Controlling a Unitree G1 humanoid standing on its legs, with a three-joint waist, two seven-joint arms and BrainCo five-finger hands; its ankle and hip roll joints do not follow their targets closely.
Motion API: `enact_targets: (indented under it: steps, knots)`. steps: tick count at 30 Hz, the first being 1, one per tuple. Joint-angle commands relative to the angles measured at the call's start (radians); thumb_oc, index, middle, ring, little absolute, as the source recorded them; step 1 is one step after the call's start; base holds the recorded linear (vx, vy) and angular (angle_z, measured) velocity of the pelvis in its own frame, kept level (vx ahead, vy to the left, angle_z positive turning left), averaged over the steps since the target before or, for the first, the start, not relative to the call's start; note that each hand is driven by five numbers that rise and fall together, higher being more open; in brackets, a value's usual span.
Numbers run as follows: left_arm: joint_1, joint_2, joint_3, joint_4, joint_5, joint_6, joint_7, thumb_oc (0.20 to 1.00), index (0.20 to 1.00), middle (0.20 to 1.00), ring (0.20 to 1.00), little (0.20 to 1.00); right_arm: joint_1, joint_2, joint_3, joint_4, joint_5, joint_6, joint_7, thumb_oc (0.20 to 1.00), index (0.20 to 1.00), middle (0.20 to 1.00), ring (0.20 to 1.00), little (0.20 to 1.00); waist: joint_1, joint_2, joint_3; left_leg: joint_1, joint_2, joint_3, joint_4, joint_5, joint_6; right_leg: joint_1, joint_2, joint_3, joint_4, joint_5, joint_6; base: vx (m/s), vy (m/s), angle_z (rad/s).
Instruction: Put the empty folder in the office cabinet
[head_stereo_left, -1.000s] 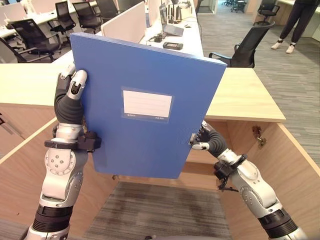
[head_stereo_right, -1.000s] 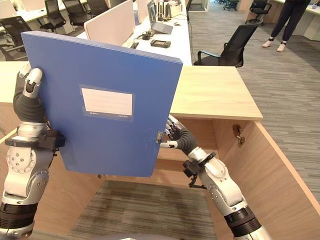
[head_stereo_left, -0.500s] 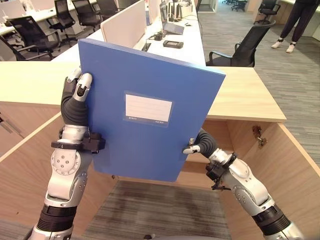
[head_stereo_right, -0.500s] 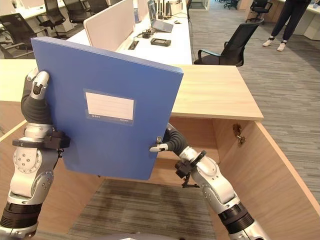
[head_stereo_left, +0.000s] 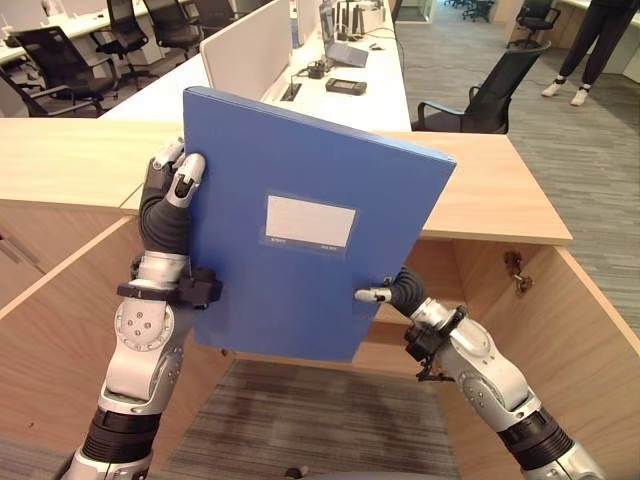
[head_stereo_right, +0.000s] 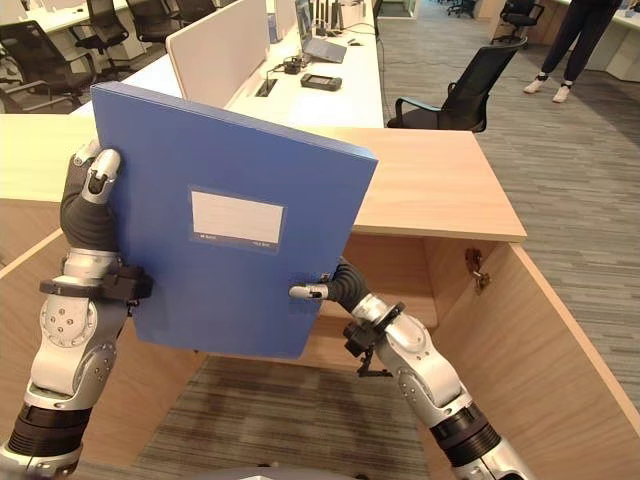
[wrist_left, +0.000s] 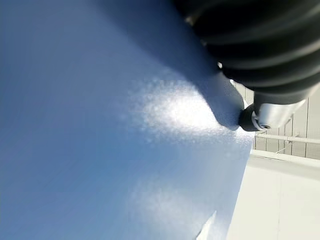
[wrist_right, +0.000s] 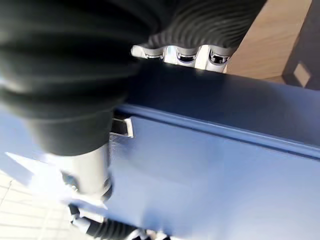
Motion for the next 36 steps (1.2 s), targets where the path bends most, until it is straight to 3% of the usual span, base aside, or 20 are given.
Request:
enact_targets:
  steps: [1,21,22,23,30,32,36]
  knots:
    - [-0.1,0.004,-0.066,-0.005,-0.001,-0.033,-0.008,0.2,0.2,0.2,0.2,0.2,-0.107,0.095,0.046,0.004,0.009,-0.044,-0.018,0.2,0.2,0.2,0.2,0.2,-0.008,-0.03,-0.011,0.047,0.045,-0.002,0.011,-0.088,-0.029,-0.003,-0.059,0.061,0.027,-0.048,0.073,0.0,0.0,0.0]
    - [-0.074,-0.01,-0.048,-0.013,-0.018,-0.034,0.008,0.2,0.2,0.2,0.2,0.2,-0.055,0.119,0.001,0.063,0.03,-0.047,-0.055,0.2,0.2,0.2,0.2,0.2,-0.007,-0.031,-0.012,0.048,0.042,-0.003,0.011,-0.09,-0.028,-0.001,-0.056,0.059,0.027,-0.047,0.073,0.0,0.0,0.0]
    - [-0.069,-0.01,-0.047,-0.008,-0.021,-0.031,0.008,0.325,0.325,0.325,0.325,0.325,-0.053,0.123,0.004,0.065,0.049,-0.044,-0.051,0.2,0.2,0.2,0.2,0.2,-0.006,-0.03,-0.01,0.048,0.041,-0.003,0.011,-0.09,-0.028,-0.001,-0.056,0.059,0.027,-0.047,0.073,0.0,0.0,0.0]
    - [-0.054,-0.01,-0.044,0.007,-0.028,-0.02,0.005,1.0,1.0,1.0,1.0,1.0,-0.051,0.125,0.009,0.068,0.067,-0.037,-0.039,0.2,0.2,0.2,0.2,0.2,-0.005,-0.03,-0.009,0.047,0.042,-0.003,0.011,-0.089,-0.028,-0.003,-0.056,0.059,0.029,-0.048,0.072,0.0,0.0,0.0]
    - [0.005,0.036,-0.007,0.059,-0.009,0.0,-0.054,1.0,1.0,1.0,1.0,1.0,-0.018,0.084,0.021,0.088,0.007,0.0,0.013,0.2,0.2,0.2,0.2,0.2,0.0,-0.028,-0.005,0.042,0.043,-0.002,0.011,-0.086,-0.03,-0.006,-0.056,0.057,0.029,-0.048,0.072,0.0,0.0,0.0]
    - [0.049,0.056,0.018,0.093,-0.044,-0.002,-0.137,1.0,1.0,1.0,1.0,1.0,0.025,0.072,0.021,0.115,-0.037,0.024,0.049,0.2,0.2,0.2,0.2,0.2,-0.002,-0.03,-0.002,0.04,0.043,-0.004,0.011,-0.084,-0.033,-0.007,-0.056,0.055,0.029,-0.048,0.073,0.0,0.0,0.0]
    - [0.133,0.022,0.029,0.234,-0.099,0.025,-0.224,1.0,1.0,1.0,1.0,1.0,0.083,0.081,0.013,0.202,-0.081,0.038,0.075,0.2,0.2,0.2,0.2,0.2,-0.003,-0.029,0.004,0.048,0.045,-0.002,0.011,-0.094,-0.034,-0.001,-0.055,0.056,0.027,-0.056,0.075,0.04,0.012,0.0]
